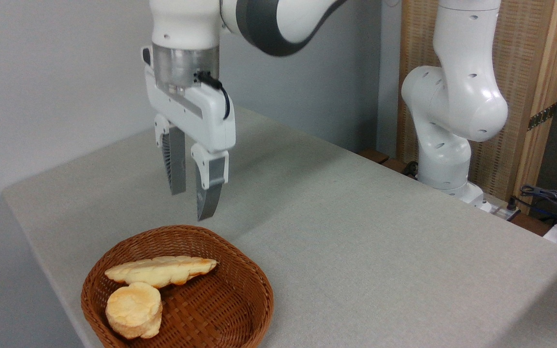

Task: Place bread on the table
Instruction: 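Lower the open gripper into the basket over the elongated roll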

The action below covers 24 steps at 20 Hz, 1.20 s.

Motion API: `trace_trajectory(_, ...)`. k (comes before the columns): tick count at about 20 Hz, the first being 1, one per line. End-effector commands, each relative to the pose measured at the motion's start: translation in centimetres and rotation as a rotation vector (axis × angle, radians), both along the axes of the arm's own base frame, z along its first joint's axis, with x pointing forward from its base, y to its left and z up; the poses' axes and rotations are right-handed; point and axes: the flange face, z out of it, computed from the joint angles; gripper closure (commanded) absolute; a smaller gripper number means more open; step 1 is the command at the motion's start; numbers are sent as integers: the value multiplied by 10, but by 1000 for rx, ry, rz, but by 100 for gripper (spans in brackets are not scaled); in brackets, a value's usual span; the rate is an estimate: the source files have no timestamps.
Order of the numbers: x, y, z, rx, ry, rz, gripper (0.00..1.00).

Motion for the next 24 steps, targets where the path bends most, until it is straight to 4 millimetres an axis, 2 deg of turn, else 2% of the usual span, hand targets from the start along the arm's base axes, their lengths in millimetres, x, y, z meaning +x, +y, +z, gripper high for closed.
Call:
trace_trajectory(1,7,4,-19,13,-13,8,0)
trace_trajectory(4,14,17,-40,20,-14,24,0)
trace_trajectory(7,24,16,-60,27,-14,27,0)
trace_trajectory(16,42,5,-98,36,-16,23,0)
trace_trajectory(24,43,-3,-101,37,-7,20,0)
